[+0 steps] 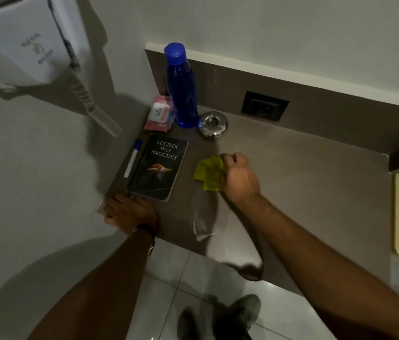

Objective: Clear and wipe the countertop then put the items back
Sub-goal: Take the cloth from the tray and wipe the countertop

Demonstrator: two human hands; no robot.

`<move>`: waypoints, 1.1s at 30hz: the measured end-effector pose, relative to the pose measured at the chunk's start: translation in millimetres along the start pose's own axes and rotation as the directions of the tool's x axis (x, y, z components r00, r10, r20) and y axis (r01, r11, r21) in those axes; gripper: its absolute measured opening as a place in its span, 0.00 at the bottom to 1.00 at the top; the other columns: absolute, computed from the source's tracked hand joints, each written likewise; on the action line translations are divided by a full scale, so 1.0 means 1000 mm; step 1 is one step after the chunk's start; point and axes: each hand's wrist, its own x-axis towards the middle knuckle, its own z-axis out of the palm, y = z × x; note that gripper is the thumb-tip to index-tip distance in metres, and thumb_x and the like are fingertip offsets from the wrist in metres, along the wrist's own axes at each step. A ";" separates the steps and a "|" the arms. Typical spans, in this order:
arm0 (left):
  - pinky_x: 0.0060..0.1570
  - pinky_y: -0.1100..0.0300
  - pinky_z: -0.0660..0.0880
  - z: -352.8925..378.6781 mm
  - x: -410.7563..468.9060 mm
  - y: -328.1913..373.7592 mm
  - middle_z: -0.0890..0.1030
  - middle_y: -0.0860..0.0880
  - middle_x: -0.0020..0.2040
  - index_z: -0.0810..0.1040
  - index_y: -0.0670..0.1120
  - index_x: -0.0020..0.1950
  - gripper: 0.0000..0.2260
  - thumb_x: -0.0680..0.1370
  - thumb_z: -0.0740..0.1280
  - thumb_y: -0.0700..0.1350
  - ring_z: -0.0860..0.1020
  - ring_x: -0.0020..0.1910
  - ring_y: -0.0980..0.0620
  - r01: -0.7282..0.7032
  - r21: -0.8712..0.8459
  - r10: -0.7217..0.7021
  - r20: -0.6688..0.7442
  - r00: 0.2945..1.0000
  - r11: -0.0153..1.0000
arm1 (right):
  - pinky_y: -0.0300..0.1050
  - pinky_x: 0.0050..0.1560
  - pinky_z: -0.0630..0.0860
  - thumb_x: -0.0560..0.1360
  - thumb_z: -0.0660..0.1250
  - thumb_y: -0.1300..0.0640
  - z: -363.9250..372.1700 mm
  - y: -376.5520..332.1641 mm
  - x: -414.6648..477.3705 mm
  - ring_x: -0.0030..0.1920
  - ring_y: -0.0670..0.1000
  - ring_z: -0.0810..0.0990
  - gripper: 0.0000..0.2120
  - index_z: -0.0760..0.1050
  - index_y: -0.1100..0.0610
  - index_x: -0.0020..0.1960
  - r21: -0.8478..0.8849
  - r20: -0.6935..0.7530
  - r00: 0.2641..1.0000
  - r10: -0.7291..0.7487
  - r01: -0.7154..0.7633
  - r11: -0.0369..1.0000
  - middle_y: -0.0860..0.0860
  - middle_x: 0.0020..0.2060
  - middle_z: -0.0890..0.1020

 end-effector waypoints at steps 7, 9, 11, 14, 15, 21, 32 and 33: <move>0.66 0.42 0.67 -0.007 0.001 0.004 0.75 0.37 0.63 0.74 0.41 0.62 0.21 0.80 0.50 0.51 0.73 0.65 0.37 0.028 -0.018 -0.028 0.029 0.999 0.999 | 0.53 0.60 0.76 0.77 0.67 0.51 0.003 -0.010 -0.005 0.58 0.63 0.78 0.21 0.76 0.59 0.67 -0.132 0.077 0.994 -0.079 0.089 0.987 0.60 0.61 0.76; 0.66 0.43 0.67 -0.005 0.003 0.001 0.75 0.37 0.64 0.74 0.41 0.63 0.20 0.80 0.52 0.50 0.74 0.65 0.37 0.021 -0.021 -0.020 0.051 0.998 1.000 | 0.52 0.58 0.76 0.77 0.68 0.51 0.001 -0.013 -0.017 0.57 0.63 0.79 0.21 0.76 0.59 0.66 -0.123 0.108 0.991 -0.083 0.096 0.988 0.60 0.60 0.76; 0.65 0.42 0.67 -0.005 0.002 0.000 0.75 0.36 0.65 0.74 0.41 0.64 0.21 0.79 0.52 0.50 0.74 0.64 0.37 0.018 -0.036 -0.015 0.070 0.997 0.999 | 0.51 0.57 0.76 0.77 0.68 0.50 0.004 -0.015 -0.034 0.57 0.63 0.80 0.21 0.76 0.58 0.67 -0.125 0.121 0.989 -0.089 0.104 0.987 0.59 0.59 0.76; 0.65 0.41 0.68 -0.005 0.002 -0.002 0.75 0.36 0.63 0.74 0.41 0.63 0.19 0.78 0.56 0.48 0.74 0.63 0.36 0.002 -0.044 0.001 0.056 0.998 0.999 | 0.50 0.60 0.77 0.82 0.62 0.44 0.012 -0.024 -0.052 0.59 0.60 0.79 0.21 0.76 0.55 0.69 -0.073 0.096 0.995 -0.031 0.038 0.997 0.57 0.59 0.77; 0.64 0.41 0.68 -0.004 0.003 -0.002 0.75 0.36 0.63 0.75 0.41 0.63 0.18 0.78 0.57 0.48 0.75 0.62 0.36 -0.003 -0.050 0.006 0.053 0.999 0.999 | 0.50 0.62 0.77 0.84 0.58 0.42 0.014 -0.026 -0.051 0.60 0.59 0.78 0.21 0.77 0.54 0.68 -0.044 0.099 0.995 -0.007 0.011 0.999 0.57 0.59 0.77; 0.61 0.42 0.71 0.003 0.005 -0.006 0.77 0.37 0.60 0.75 0.42 0.62 0.17 0.77 0.60 0.48 0.76 0.59 0.37 -0.036 -0.034 0.037 0.023 0.999 0.999 | 0.42 0.69 0.68 0.82 0.66 0.55 0.004 -0.018 -0.034 0.66 0.63 0.73 0.24 0.69 0.62 0.76 -0.102 0.383 0.924 0.009 0.033 0.994 0.64 0.64 0.71; 0.57 0.44 0.69 0.024 0.010 -0.012 0.75 0.39 0.58 0.72 0.43 0.60 0.19 0.75 0.52 0.51 0.73 0.56 0.39 -0.096 -0.022 0.094 -0.056 0.994 0.995 | 0.52 0.61 0.73 0.72 0.68 0.34 0.011 -0.030 -0.018 0.64 0.60 0.74 0.37 0.71 0.52 0.76 -0.564 0.309 0.935 -0.176 0.329 0.758 0.55 0.68 0.75; 0.57 0.44 0.68 0.024 0.011 -0.012 0.75 0.39 0.58 0.72 0.43 0.60 0.19 0.75 0.52 0.51 0.73 0.56 0.39 -0.091 -0.031 0.089 -0.062 0.994 0.995 | 0.52 0.60 0.74 0.72 0.66 0.33 0.012 -0.033 -0.018 0.63 0.60 0.75 0.38 0.72 0.54 0.74 -0.543 0.308 0.934 -0.182 0.330 0.772 0.55 0.67 0.76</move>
